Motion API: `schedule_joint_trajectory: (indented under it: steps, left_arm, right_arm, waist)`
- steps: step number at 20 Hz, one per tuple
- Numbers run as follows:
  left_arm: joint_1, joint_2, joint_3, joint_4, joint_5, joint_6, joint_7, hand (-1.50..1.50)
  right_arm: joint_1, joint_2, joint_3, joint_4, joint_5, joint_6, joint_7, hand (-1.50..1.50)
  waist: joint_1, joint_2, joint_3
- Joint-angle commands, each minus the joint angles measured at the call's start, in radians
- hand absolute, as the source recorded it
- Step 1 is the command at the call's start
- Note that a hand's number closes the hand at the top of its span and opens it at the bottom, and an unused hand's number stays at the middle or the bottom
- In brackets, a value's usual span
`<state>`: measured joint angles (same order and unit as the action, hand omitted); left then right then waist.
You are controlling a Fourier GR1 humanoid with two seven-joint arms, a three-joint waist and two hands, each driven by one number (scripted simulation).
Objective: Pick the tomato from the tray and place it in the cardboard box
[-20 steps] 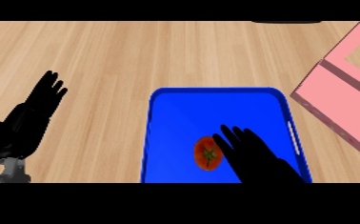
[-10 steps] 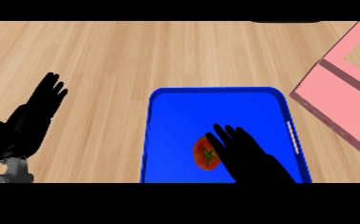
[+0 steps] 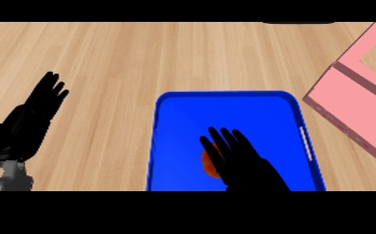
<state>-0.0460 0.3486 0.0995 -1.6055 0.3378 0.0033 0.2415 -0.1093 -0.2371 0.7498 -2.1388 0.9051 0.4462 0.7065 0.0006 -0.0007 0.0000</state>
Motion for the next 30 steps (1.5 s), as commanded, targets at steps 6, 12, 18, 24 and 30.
schedule_joint_trajectory:
  steps: [6,12,18,24,30]
  left_arm:
    - [0.020,-0.050,0.010,-0.028,-0.059,-0.021,-0.011,0.00]
    - [0.099,-0.105,-0.006,-0.085,-0.084,-0.019,-0.017,0.00]
    - [0.017,-0.075,0.072,0.035,-0.047,-0.080,-0.030,0.00]
    - [0.027,-0.086,0.068,-0.024,-0.087,-0.094,-0.006,0.00]
    - [0.038,-0.113,0.071,-0.023,-0.105,-0.094,-0.021,0.00]
  right_arm:
    - [-0.063,0.118,-0.043,0.121,0.055,0.093,-0.001,-1.50]
    - [0.000,0.119,-0.040,0.086,0.088,0.106,0.016,-1.50]
    - [-0.054,0.167,-0.061,0.240,0.141,0.061,-0.047,-1.50]
    - [0.009,0.156,-0.059,0.208,0.166,0.090,-0.065,-1.50]
    - [0.036,0.146,-0.051,0.328,0.217,-0.005,-0.130,-1.50]
  waist:
    - [0.002,0.000,0.000]
    - [0.002,0.000,0.000]
    - [0.002,0.001,0.000]
    - [0.001,0.000,0.000]
    - [0.001,0.000,0.000]
